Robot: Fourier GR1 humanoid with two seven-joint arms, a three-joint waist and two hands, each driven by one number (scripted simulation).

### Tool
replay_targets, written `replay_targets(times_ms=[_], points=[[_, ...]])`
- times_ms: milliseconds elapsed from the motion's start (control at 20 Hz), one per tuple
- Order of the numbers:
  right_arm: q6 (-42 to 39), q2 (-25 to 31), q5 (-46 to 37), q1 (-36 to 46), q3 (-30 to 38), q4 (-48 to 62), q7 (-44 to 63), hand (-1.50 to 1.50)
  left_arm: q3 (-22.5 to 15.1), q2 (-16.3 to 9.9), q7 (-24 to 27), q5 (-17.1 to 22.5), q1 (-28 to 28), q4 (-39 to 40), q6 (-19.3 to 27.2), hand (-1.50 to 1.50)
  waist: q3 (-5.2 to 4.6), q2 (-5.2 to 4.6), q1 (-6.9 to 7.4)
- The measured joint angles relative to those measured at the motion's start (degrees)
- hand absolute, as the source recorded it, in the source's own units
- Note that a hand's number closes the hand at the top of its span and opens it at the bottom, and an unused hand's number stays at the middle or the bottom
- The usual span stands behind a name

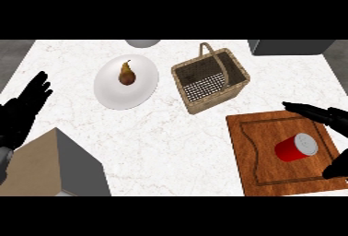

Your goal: Pick the can from the cutting board and place it in the basket

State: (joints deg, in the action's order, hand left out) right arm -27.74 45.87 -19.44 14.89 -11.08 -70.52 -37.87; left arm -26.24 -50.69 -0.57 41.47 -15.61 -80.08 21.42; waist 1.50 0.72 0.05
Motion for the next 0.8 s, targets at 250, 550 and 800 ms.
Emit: replay_targets(times_ms=[250, 550, 800], points=[[2.5, 0.0, -1.0, -1.7, -1.5, -0.2, -1.5, -1.50, 0.0, -0.1, 0.0, 0.2, -0.1, 0.4, -0.5, 0.00, -0.03, -0.01, -0.12], [5.2, -2.3, -3.9, -2.0, -3.1, 0.5, -1.2, -1.50, 0.4, 0.1, -0.2, 0.6, -0.2, 0.3, -0.8, 0.00, -0.12, -0.06, 0.08], [6.8, -3.4, -6.8, -2.0, -4.0, 0.4, -1.4, 1.50, 0.3, 0.1, -0.2, 0.3, -0.3, 0.4, -1.1, 0.00, -0.12, -0.04, 0.03]])
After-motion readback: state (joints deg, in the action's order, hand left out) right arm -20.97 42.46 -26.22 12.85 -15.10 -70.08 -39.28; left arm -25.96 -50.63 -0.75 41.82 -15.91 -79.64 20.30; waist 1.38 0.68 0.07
